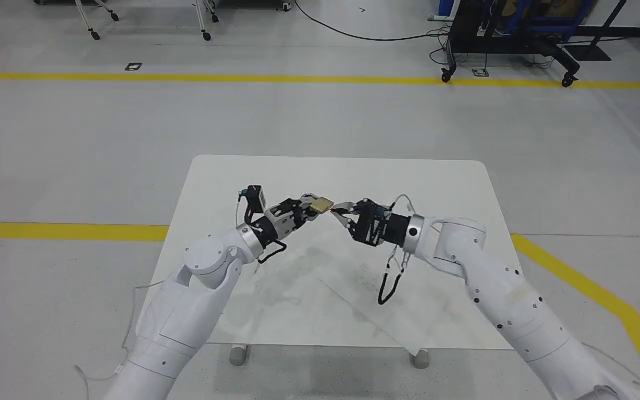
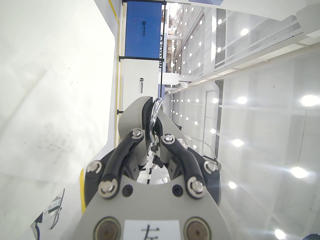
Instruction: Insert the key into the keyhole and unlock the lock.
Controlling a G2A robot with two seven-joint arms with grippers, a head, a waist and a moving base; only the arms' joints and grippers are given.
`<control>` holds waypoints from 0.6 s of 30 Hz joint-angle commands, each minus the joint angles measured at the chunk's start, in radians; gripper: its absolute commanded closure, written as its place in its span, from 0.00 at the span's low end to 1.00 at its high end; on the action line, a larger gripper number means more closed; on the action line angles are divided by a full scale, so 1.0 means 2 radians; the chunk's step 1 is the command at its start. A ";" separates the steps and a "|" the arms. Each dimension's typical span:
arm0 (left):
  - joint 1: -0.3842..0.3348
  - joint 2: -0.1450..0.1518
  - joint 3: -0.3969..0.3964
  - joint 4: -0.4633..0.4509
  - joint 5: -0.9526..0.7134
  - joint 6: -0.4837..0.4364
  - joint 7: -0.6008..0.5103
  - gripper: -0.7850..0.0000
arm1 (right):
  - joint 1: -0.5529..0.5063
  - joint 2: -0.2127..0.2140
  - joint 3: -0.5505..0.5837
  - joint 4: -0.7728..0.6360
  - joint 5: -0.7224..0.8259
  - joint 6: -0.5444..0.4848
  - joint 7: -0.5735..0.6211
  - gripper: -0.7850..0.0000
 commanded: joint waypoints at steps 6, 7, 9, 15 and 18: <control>-0.003 -0.001 0.000 0.005 -0.005 0.008 -0.011 1.00 | -0.006 0.005 0.008 -0.033 -0.088 0.004 0.027 1.00; -0.003 -0.001 0.001 0.005 -0.005 0.009 -0.012 1.00 | -0.008 0.006 0.008 -0.039 -0.101 0.006 0.034 1.00; -0.004 -0.001 0.001 0.007 -0.006 0.011 -0.014 1.00 | -0.011 0.007 0.005 -0.055 -0.131 0.005 0.048 1.00; -0.008 -0.002 0.002 0.012 -0.013 0.020 -0.023 1.00 | -0.010 0.007 -0.020 -0.096 -0.232 0.000 0.101 1.00; -0.009 -0.003 0.002 0.013 -0.015 0.024 -0.025 1.00 | -0.010 0.006 -0.029 -0.109 -0.262 0.005 0.117 1.00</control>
